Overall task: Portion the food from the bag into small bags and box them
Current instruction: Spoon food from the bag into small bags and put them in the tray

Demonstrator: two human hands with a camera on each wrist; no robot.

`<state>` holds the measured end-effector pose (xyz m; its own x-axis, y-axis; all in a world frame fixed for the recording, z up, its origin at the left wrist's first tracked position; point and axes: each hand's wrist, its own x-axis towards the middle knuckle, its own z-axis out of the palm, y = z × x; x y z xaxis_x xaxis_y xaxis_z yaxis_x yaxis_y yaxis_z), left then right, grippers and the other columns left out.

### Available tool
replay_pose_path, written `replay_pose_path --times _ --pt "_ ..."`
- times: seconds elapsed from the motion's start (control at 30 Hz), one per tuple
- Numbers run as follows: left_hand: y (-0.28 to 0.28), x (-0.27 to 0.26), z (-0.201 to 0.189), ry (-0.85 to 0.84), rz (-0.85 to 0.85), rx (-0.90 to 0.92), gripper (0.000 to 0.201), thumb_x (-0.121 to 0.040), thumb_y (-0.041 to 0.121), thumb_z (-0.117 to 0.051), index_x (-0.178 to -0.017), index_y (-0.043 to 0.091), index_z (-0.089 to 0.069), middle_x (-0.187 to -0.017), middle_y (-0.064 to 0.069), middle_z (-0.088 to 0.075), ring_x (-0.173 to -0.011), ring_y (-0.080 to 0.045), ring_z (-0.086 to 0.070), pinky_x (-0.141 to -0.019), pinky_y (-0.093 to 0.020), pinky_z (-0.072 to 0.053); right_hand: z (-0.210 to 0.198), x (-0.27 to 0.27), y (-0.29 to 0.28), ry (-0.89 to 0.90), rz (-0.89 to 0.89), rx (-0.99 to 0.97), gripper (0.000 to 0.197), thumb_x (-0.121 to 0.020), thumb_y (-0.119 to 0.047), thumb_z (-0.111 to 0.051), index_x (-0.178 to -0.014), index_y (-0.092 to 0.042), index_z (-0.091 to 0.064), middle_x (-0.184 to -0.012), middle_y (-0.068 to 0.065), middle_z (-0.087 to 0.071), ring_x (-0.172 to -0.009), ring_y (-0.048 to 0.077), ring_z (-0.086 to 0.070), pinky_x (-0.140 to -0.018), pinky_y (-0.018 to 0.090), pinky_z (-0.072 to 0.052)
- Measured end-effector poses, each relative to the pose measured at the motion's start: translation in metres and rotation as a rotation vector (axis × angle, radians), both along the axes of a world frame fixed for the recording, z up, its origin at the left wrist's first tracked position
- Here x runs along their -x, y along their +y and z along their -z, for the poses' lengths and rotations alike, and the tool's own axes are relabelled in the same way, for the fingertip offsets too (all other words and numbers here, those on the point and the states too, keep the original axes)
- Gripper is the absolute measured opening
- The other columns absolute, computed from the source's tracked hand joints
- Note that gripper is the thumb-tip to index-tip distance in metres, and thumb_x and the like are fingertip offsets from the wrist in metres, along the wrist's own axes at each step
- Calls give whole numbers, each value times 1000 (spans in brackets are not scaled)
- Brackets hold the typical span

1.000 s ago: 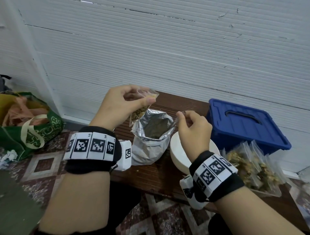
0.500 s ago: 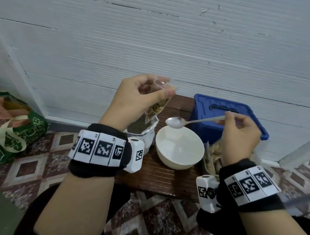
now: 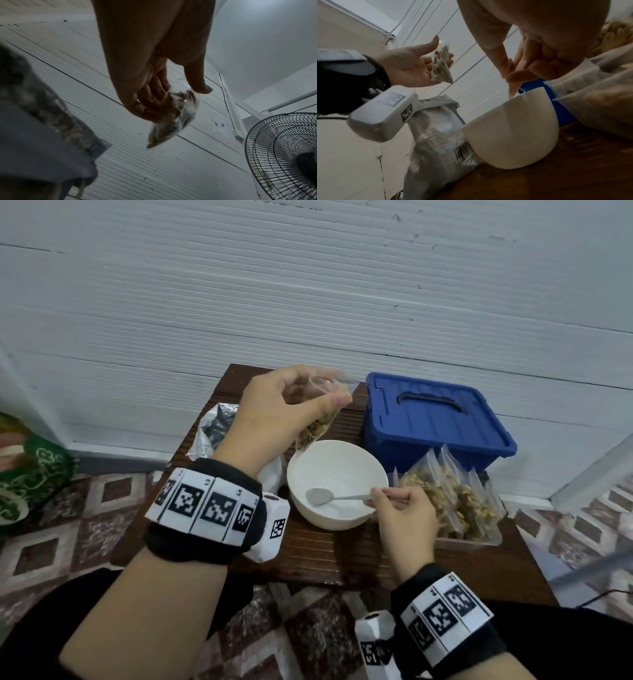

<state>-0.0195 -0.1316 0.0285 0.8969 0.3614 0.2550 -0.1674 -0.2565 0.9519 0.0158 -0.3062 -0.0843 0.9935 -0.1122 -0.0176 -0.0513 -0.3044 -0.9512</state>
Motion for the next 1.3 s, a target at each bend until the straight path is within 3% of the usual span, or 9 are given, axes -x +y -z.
replay_pose_path --times 0.17,0.37,0.53,0.67,0.73,0.87,1.07,1.17,1.3 --pt "-4 -5 6 6 17 3 30 -71 32 -80 -100 32 -71 -94 7 -75 -95 -4 -68 -90 -31 -55 0 5 -6 3 -27 86 12 -83 -21 -71 -83 -15 -61 -71 -2 -61 -68 5 -55 -62 15 -40" --pt "-18 -11 19 19 60 -5 35 -70 26 -83 -103 24 -71 -98 5 -74 -96 -7 -67 -91 -31 -54 -1 5 -11 26 -72 226 16 -84 -26 -70 -81 -18 -57 -72 -4 -57 -69 8 -52 -59 21 -36" --pt "-30 -12 27 -2 131 -13 32 -72 21 -81 -103 24 -70 -98 4 -74 -95 -8 -68 -88 -23 -52 -14 7 -23 -15 -111 334 19 -89 -34 -62 -83 -18 -56 -73 -6 -55 -68 9 -50 -54 14 -32" --pt "-46 -15 32 7 183 -71 38 -70 33 -79 -106 26 -70 -98 4 -74 -94 -13 -68 -87 -27 -53 -38 0 -39 -117 -91 167 26 -93 -33 -56 -74 -16 -63 -69 0 -64 -70 13 -59 -60 17 -39" --pt "-56 -16 35 19 227 -116 42 -67 40 -76 -107 29 -69 -96 7 -74 -92 -9 -68 -85 -24 -52 -55 -1 -48 -123 -101 44 30 -94 -34 -55 -77 -14 -70 -70 2 -69 -67 8 -61 -62 20 -43" --pt "-77 -20 42 25 291 -156 44 -72 33 -77 -114 24 -69 -101 12 -72 -96 2 -65 -90 -16 -48 -84 -3 -64 -50 -157 -89 31 -90 -40 -59 -75 -18 -75 -68 -2 -71 -49 -5 -51 -60 23 -37" --pt "-98 -25 55 43 404 -178 47 -80 34 -70 -126 27 -62 -115 18 -66 -108 7 -58 -93 -11 -43 -95 -11 -84 -51 -209 -39 26 -84 -28 -69 -62 -15 -70 -50 -8 -61 -47 -1 -50 -59 24 -39" --pt "-107 -27 58 20 454 -263 44 -87 38 -59 -129 30 -57 -123 12 -61 -115 5 -51 -95 -10 -38 -96 -13 -94 -25 -238 -83 25 -87 -28 -65 -69 -13 -73 -60 -2 -68 -50 0 -53 -57 22 -38" --pt "-116 -31 59 60 483 -275 31 -91 35 -54 -122 41 -54 -106 9 -53 -105 -2 -48 -88 -6 -35 -93 -16 -108 20 -270 -119 21 -88 -15 -60 -72 -14 -73 -67 1 -72 -50 -2 -54 -49 14 -39"
